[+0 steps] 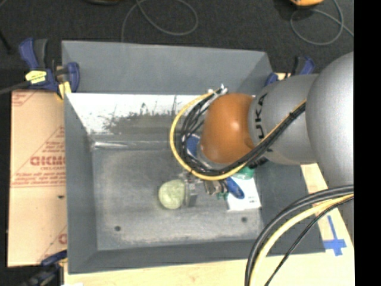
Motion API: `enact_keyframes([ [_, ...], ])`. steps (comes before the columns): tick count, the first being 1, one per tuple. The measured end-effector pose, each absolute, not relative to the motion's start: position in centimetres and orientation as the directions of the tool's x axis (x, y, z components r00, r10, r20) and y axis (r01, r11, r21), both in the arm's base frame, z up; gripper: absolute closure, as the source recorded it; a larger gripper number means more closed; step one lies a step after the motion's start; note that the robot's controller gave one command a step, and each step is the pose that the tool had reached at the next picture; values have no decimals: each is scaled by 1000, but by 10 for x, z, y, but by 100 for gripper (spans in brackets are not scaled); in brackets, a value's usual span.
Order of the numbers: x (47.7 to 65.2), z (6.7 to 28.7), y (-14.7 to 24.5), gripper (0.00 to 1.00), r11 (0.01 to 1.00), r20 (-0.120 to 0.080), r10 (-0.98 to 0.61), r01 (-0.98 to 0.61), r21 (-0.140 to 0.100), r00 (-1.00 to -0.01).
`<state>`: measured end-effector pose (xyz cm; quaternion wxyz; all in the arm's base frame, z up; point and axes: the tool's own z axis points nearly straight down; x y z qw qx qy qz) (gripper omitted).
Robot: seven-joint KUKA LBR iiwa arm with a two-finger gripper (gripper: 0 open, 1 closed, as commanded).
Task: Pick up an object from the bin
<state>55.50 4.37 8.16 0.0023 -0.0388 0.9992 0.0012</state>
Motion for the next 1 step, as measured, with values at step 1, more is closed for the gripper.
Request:
enact_keyframes([
  [1,553,89,44,100,997,3,-77,-77,2,-997],
])
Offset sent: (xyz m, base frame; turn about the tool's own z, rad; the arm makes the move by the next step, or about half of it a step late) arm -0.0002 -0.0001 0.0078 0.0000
